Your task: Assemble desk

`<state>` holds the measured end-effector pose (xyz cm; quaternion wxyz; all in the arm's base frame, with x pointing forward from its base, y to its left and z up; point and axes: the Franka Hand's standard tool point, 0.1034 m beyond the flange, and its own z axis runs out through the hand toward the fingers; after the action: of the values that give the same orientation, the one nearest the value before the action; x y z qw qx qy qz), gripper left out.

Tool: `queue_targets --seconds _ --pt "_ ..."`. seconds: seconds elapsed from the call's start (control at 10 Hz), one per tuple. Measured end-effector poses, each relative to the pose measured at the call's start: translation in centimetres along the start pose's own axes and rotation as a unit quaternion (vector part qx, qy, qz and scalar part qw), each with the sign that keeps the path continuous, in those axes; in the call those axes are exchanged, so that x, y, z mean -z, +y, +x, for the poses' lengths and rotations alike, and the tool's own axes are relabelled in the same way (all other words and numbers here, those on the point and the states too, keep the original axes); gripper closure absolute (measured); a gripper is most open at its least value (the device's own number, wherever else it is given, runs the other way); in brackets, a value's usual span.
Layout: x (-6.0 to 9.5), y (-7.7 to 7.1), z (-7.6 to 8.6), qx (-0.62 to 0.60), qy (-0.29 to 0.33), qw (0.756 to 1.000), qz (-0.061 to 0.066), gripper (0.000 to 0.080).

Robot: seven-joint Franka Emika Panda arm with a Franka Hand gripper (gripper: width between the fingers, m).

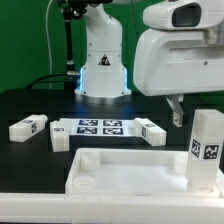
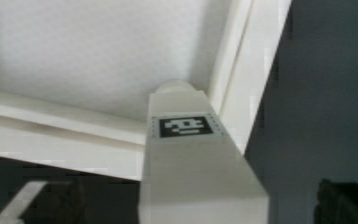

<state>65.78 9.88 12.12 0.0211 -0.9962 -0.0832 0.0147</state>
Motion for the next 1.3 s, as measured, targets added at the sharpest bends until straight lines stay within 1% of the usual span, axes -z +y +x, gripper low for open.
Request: queue_targets --seconds 0.3,0.4,0.5,0.6,1.0,1.1,1.2,1.3 --pt "-0.32 -0.17 -0.02 0.001 -0.001 1.0 0.0 0.0165" --pt "-0.31 -0.16 -0.02 0.001 -0.001 1.0 0.0 0.0353" --pt "-0.32 -0.16 -0.02 0.001 -0.001 1.0 0.0 0.0353" --pt "-0.32 -0.06 -0.03 0.001 -0.001 1.0 0.0 0.051" --pt "-0.33 -0.03 -0.03 -0.009 -0.001 1.0 0.0 0.0509" --pt "-0.36 -0.01 -0.08 -0.038 -0.002 0.999 0.002 0.0509" --pt "-0.39 0.09 -0.19 -0.113 -0.003 0.994 0.011 0.0509" --pt "-0.42 0.12 -0.22 -0.178 -0.005 0.984 0.015 0.0509"
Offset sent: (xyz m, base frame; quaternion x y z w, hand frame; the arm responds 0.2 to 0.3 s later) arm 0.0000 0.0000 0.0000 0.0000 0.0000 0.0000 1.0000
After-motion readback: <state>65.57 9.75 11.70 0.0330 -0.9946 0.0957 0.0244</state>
